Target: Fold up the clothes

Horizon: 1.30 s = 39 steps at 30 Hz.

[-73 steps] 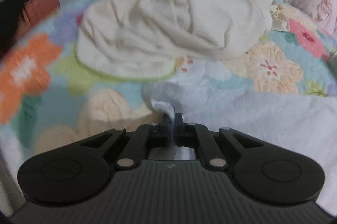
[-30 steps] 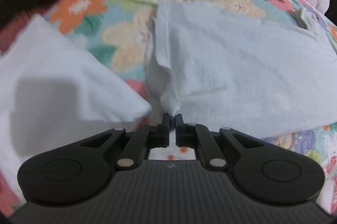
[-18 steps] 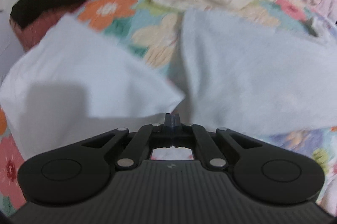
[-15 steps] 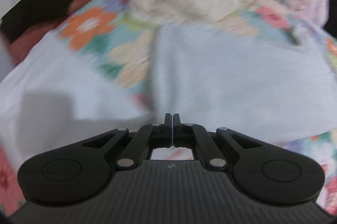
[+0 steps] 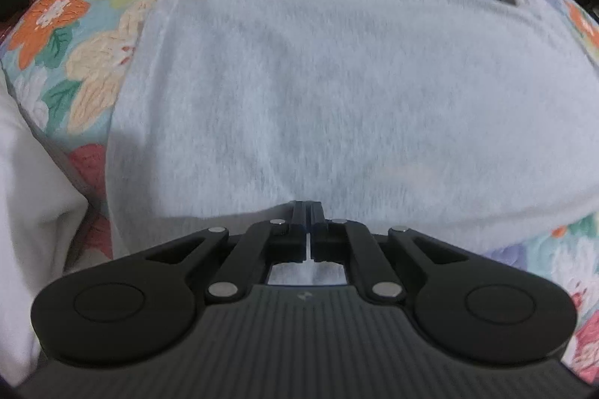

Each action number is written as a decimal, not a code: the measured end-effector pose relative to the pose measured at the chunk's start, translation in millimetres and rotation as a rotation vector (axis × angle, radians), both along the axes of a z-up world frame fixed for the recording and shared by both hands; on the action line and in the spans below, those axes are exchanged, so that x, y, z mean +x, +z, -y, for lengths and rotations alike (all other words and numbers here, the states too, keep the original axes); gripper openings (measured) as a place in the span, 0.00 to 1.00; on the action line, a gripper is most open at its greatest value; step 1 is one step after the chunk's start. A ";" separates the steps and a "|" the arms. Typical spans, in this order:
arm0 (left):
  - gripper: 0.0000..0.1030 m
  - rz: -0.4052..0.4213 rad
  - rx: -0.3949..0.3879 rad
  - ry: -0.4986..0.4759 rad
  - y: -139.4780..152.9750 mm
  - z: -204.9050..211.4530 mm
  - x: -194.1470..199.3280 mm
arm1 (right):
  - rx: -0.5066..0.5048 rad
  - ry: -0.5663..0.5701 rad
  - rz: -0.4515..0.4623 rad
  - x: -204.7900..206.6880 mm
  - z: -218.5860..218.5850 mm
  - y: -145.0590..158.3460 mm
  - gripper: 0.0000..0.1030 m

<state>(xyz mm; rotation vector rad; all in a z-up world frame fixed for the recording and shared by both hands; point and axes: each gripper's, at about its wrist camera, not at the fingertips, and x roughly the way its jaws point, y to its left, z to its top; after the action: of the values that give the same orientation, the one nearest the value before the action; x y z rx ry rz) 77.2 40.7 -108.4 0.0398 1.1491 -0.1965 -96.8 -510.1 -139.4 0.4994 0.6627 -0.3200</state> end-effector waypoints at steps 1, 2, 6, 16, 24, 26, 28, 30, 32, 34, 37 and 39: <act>0.03 0.011 0.006 -0.004 4.4 1.5 -0.3 | -0.028 0.002 -0.021 -0.6 -2.6 0.2 0.30; 0.06 0.030 -0.001 -0.015 11.0 3.5 -0.4 | -0.079 -0.013 -0.048 -1.7 -5.6 5.2 0.35; 0.48 0.142 -0.066 -0.048 33.7 20.7 9.4 | -0.289 -0.147 -0.157 3.3 -3.8 37.8 0.59; 0.60 0.206 -0.268 -0.285 63.3 140.3 77.7 | 0.058 0.287 0.010 105.4 0.1 102.4 0.59; 0.61 0.043 -0.485 -0.349 34.6 225.7 176.0 | 0.111 0.567 -0.154 238.4 -12.6 85.4 0.59; 0.61 0.043 -0.462 -0.344 28.5 245.3 191.7 | 0.091 0.545 -0.158 259.7 -1.7 78.1 0.59; 0.61 0.069 -0.367 -0.348 20.1 264.6 205.0 | 0.083 0.539 -0.172 278.0 4.9 66.9 0.59; 0.61 0.107 -0.261 -0.363 12.0 283.6 221.2 | 0.078 0.518 -0.198 293.7 11.0 54.4 0.59; 0.61 0.112 -0.239 -0.389 4.2 293.1 235.0 | 0.090 0.520 -0.217 305.9 16.9 44.5 0.59; 0.61 0.077 -0.280 -0.372 -6.1 297.3 249.5 | 0.106 0.540 -0.209 311.4 20.1 38.6 0.59; 0.60 0.041 -0.420 -0.328 -17.0 295.8 261.1 | 0.136 0.563 -0.217 322.8 22.4 27.6 0.64; 0.29 -0.050 -0.526 -0.307 -26.9 297.7 270.5 | 0.127 0.555 -0.210 329.2 19.5 21.5 0.66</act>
<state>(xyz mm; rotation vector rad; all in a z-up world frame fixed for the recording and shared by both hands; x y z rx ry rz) 347.7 -257.0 -135.3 -0.2562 1.1067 -0.7700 232.4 -529.6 -117.9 0.3853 0.9980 0.1979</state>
